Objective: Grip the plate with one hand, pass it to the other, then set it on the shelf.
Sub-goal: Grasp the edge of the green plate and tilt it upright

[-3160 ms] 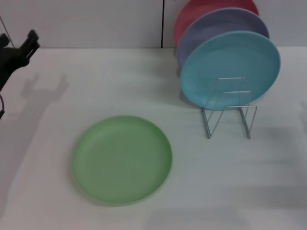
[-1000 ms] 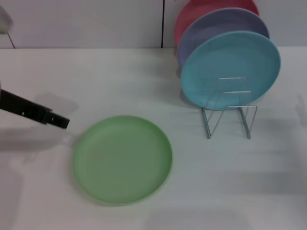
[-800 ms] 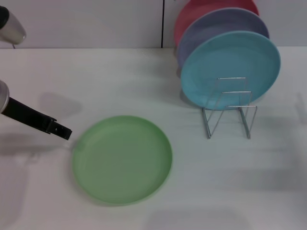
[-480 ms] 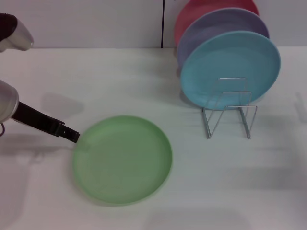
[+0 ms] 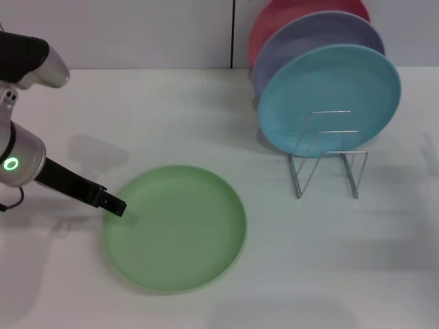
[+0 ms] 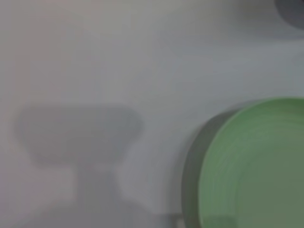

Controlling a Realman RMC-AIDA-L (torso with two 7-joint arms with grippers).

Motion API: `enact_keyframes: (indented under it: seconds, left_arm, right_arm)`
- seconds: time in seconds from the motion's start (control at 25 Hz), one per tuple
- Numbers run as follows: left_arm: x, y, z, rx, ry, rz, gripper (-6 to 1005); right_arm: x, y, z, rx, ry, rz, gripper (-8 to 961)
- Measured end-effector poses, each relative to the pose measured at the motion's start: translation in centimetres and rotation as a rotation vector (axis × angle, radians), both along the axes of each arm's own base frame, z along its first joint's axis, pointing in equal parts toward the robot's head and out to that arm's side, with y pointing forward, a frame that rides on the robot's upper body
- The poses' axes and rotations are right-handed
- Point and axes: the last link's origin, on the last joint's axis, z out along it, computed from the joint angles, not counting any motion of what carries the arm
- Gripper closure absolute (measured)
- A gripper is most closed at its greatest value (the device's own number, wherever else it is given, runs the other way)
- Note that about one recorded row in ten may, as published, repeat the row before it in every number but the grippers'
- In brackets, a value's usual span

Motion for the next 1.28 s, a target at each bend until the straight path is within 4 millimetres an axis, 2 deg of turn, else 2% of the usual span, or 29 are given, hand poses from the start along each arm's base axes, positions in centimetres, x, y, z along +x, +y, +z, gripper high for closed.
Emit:
enact_keyframes:
  seconds: [0.76, 1.12, 1.28]
  left_arm:
    - [-1.0, 0.0, -2.1, -0.047, 0.015, 0.02, 175]
    - [-1.2, 0.1, -2.4, -0.05, 0.019, 0.021, 174]
    - [-1.2, 0.0, -2.7, -0.06, 0.024, 0.021, 216]
  right_arm:
    - [0.1, -0.4, -0.2, -0.002, 0.005, -0.006, 351]
    - [0.1, -0.4, -0.2, -0.001, 0.005, -0.005, 351]
    - [0.1, -0.4, -0.2, -0.001, 0.006, -0.004, 351]
